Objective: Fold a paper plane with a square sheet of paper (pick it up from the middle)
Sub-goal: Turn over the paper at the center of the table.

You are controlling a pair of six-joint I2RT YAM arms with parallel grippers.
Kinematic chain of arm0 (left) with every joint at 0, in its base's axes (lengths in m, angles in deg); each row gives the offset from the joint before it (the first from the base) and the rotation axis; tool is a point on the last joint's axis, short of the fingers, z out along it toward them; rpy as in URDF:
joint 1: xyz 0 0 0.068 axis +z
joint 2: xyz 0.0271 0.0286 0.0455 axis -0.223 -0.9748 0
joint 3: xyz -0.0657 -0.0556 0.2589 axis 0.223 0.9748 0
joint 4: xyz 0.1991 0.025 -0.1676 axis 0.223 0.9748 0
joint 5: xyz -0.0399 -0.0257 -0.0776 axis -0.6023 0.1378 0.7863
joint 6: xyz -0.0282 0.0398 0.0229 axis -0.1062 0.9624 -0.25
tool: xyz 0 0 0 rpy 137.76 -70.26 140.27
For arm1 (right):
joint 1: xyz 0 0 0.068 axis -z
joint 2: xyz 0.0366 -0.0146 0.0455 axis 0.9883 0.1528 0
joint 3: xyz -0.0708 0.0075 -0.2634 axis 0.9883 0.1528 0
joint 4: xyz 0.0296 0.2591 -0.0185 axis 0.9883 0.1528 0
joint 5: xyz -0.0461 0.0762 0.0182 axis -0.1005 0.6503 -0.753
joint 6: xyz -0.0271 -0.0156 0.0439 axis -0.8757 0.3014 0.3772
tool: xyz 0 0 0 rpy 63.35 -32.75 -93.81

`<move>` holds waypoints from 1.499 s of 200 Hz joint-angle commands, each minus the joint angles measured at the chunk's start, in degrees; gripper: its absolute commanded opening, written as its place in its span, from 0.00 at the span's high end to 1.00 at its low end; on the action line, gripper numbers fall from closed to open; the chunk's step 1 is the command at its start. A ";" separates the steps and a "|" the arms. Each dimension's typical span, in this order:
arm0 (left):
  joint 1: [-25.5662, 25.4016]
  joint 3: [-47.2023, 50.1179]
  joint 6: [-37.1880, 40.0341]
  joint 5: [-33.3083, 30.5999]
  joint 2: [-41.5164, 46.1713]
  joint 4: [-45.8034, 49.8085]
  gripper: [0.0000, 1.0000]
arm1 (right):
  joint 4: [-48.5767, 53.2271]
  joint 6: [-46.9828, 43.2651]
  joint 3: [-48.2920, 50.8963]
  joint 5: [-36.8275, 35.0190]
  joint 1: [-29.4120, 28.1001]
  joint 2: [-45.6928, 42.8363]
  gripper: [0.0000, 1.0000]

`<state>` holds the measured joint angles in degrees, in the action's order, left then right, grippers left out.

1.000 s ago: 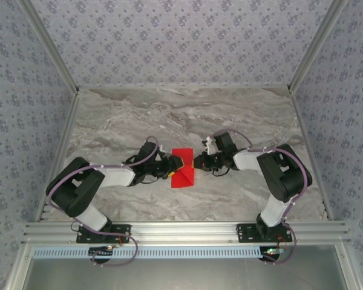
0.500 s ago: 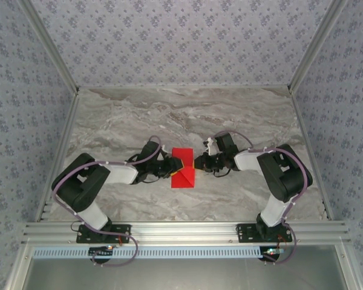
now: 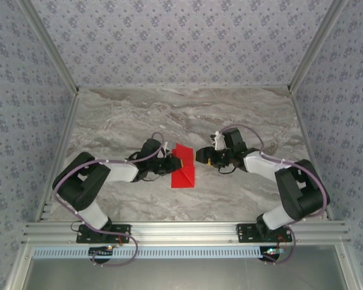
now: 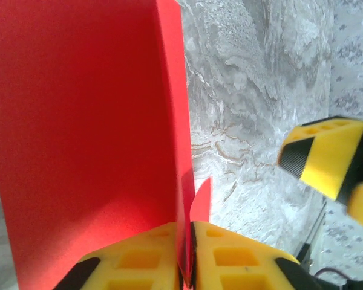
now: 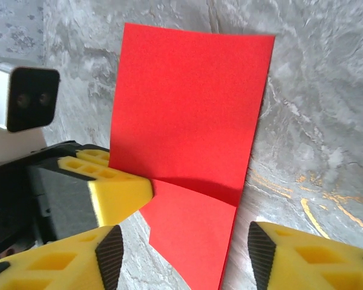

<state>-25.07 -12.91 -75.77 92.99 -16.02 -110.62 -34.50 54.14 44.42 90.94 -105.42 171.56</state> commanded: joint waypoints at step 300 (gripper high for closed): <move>-17.81 -55.49 19.44 -68.52 -27.36 85.06 0.94 | 35.28 -0.76 1.06 -35.54 3.14 -30.95 0.00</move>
<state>-42.18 -66.52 -54.83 22.61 -41.90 -24.35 -1.12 52.33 44.22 56.23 -103.12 141.51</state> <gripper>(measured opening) 0.059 0.999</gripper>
